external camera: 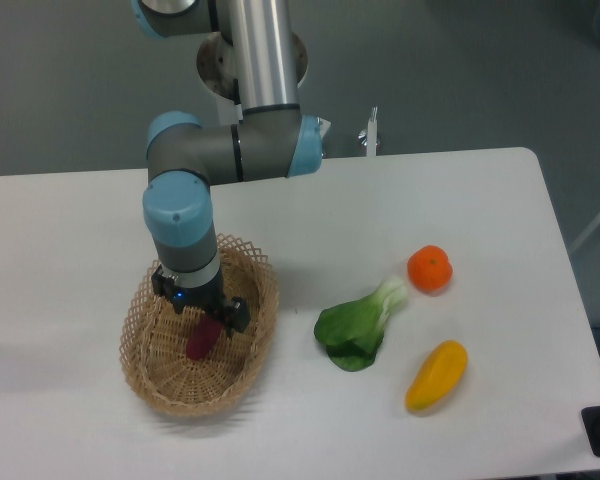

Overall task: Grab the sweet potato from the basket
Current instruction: 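Close the gripper around the purple sweet potato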

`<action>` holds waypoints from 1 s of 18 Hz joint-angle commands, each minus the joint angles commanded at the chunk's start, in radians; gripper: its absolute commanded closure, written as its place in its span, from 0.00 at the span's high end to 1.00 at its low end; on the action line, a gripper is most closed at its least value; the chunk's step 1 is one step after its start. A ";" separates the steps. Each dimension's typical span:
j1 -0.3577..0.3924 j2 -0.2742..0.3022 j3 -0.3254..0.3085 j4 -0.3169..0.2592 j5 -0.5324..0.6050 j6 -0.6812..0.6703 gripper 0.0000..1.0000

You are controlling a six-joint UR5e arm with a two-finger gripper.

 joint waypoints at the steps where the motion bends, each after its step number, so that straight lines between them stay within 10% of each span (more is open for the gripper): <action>1: 0.000 -0.005 0.000 0.000 0.000 0.000 1.00; 7: -0.006 -0.020 0.000 0.008 0.003 -0.012 1.00; 14: -0.006 -0.023 0.005 0.006 0.003 -0.009 0.47; 18: -0.006 -0.009 0.011 0.005 0.005 -0.009 0.33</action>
